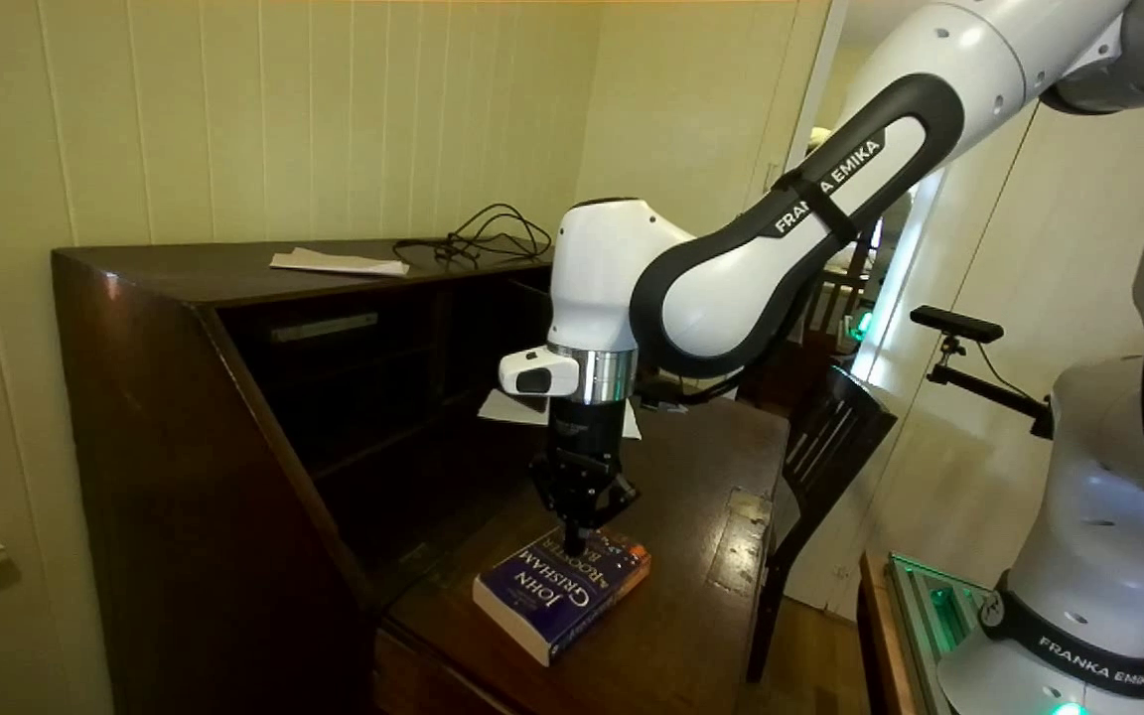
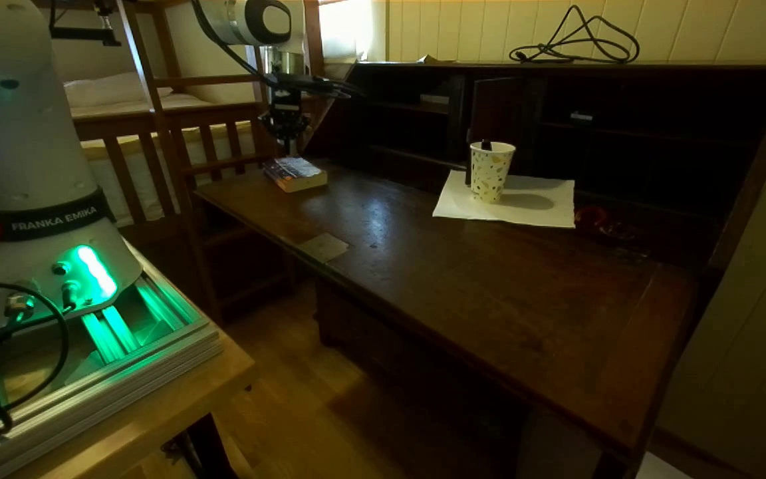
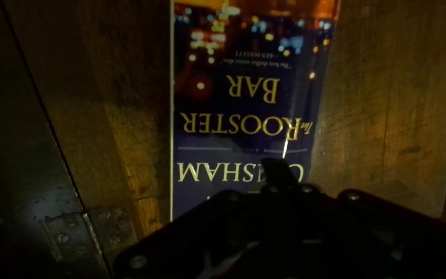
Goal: Move the blue book to the left then place it on the upper shelf of the cabinet.
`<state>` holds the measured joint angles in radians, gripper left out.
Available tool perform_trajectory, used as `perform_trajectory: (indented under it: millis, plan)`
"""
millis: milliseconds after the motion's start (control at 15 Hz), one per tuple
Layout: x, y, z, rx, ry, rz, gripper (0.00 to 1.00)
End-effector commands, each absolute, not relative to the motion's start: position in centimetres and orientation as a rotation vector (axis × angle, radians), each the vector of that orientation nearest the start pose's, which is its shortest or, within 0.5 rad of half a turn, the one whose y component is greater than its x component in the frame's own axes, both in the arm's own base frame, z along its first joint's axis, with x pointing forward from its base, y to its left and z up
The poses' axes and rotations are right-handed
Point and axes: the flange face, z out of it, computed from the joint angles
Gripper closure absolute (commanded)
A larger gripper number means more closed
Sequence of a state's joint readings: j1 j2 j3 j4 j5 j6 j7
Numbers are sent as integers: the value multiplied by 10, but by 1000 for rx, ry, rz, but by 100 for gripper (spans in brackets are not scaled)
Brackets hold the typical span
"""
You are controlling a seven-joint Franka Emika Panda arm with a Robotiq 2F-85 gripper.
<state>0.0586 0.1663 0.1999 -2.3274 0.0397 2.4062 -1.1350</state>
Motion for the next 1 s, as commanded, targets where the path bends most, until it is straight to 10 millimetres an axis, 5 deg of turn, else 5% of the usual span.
perform_trajectory:
  millis: [0,400,933]
  plan:
    - [494,131,244,-2377,-1930,105,100]
    - [506,143,217,-2379,-2055,57,100]
    - [519,215,219,-2304,-2165,-27,100]
